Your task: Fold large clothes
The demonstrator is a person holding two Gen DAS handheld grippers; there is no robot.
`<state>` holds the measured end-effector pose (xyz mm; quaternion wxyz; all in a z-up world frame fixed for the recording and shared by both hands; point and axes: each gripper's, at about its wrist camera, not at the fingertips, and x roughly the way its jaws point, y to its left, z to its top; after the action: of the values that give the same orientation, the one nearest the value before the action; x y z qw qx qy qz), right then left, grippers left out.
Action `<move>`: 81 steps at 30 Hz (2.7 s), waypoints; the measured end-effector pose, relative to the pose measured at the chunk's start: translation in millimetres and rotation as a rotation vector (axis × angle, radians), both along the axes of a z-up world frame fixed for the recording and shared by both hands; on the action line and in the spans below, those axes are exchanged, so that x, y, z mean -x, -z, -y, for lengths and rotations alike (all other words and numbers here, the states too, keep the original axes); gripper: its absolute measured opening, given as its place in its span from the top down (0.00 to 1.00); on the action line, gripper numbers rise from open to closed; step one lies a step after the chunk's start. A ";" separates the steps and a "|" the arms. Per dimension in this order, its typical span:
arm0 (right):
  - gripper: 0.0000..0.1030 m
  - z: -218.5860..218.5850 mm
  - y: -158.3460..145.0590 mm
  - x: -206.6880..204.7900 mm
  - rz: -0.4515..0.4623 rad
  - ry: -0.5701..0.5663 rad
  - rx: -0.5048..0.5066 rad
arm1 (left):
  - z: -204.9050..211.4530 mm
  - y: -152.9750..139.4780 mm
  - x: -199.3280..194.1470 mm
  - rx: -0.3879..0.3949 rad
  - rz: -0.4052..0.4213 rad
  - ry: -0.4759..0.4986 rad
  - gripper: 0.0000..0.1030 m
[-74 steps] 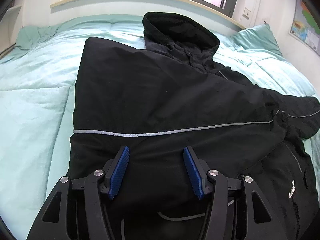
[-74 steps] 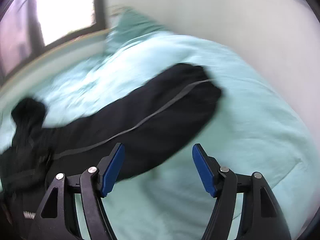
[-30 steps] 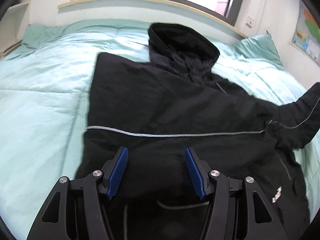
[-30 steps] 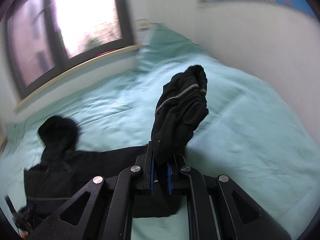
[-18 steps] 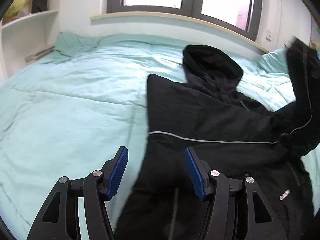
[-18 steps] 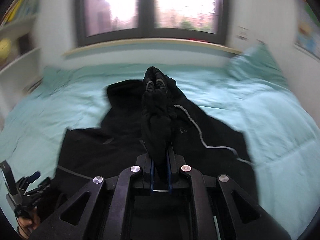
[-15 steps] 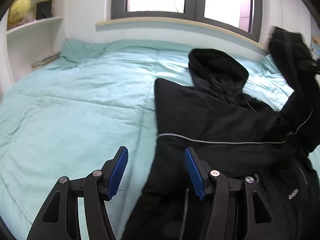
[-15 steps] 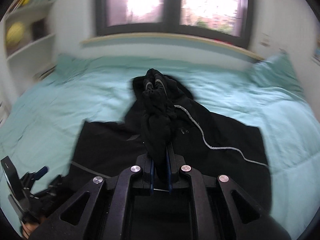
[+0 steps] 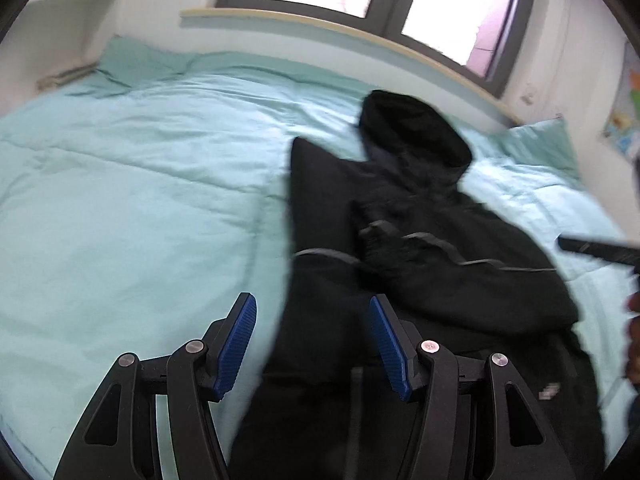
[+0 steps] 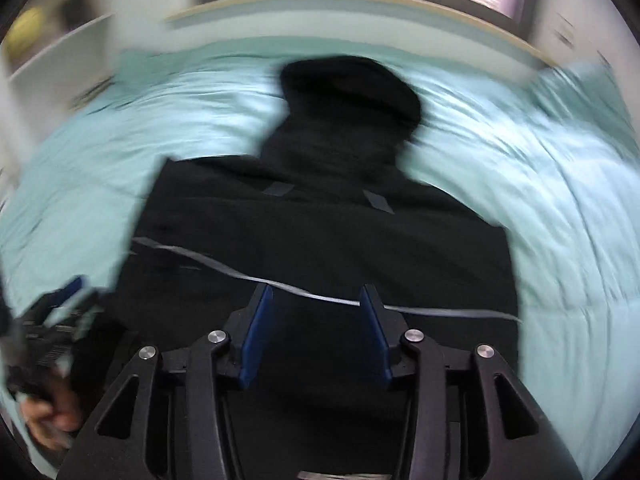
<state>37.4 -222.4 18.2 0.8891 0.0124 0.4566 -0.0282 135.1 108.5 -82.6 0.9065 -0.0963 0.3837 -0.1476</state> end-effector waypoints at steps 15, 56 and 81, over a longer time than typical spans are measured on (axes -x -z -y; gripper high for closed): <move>0.54 111.5 32.1 35.5 -0.043 0.136 -0.063 | 63.4 4.6 -84.7 0.023 -0.181 0.135 0.78; 0.48 141.0 43.6 303.6 -0.129 0.180 -0.043 | -60.7 -25.9 213.2 -0.178 -0.106 0.131 0.43; 0.35 143.1 92.7 363.2 -0.151 0.206 -0.251 | -90.5 57.5 227.3 0.226 -0.369 0.124 0.43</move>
<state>-325.8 -365.5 -74.5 0.8363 0.1677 0.5183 -0.0628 -92.1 199.0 -140.1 0.7934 -0.1990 0.5294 -0.2250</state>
